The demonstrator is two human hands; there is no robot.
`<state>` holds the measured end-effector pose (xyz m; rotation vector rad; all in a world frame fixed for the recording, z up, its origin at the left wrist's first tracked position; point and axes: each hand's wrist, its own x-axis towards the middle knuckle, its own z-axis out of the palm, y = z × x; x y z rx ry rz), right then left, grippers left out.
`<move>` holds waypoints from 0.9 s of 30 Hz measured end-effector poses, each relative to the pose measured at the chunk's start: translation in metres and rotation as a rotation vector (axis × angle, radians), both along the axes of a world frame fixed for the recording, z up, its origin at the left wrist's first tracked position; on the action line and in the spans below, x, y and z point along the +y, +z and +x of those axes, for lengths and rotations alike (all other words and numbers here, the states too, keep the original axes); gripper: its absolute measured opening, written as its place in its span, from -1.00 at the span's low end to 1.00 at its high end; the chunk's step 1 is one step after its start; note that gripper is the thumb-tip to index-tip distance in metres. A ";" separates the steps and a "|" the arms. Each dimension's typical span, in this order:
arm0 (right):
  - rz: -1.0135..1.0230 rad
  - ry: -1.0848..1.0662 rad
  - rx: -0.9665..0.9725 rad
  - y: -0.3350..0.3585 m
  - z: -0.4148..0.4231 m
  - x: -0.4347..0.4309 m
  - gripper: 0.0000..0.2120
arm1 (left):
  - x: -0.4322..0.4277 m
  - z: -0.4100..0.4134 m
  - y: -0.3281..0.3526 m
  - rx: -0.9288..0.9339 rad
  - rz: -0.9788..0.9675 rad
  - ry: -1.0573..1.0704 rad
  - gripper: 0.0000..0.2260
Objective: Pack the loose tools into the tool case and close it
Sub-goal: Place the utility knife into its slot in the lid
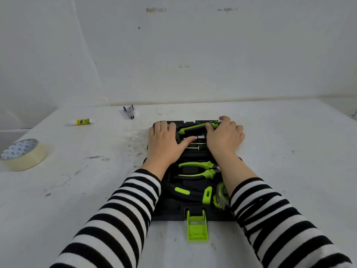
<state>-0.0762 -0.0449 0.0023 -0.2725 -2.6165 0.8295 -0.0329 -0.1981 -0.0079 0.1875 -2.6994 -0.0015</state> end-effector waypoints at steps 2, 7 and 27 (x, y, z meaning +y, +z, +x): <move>0.058 0.003 -0.061 0.000 0.001 0.000 -0.54 | -0.002 -0.002 0.000 -0.062 0.071 -0.082 -0.28; 0.244 0.083 -0.168 0.002 0.003 -0.001 -0.63 | -0.004 -0.006 0.000 -0.222 0.170 -0.165 -0.35; -0.208 0.166 -0.448 0.013 -0.043 0.023 -0.34 | -0.008 -0.020 0.010 -0.231 0.295 -0.207 -0.48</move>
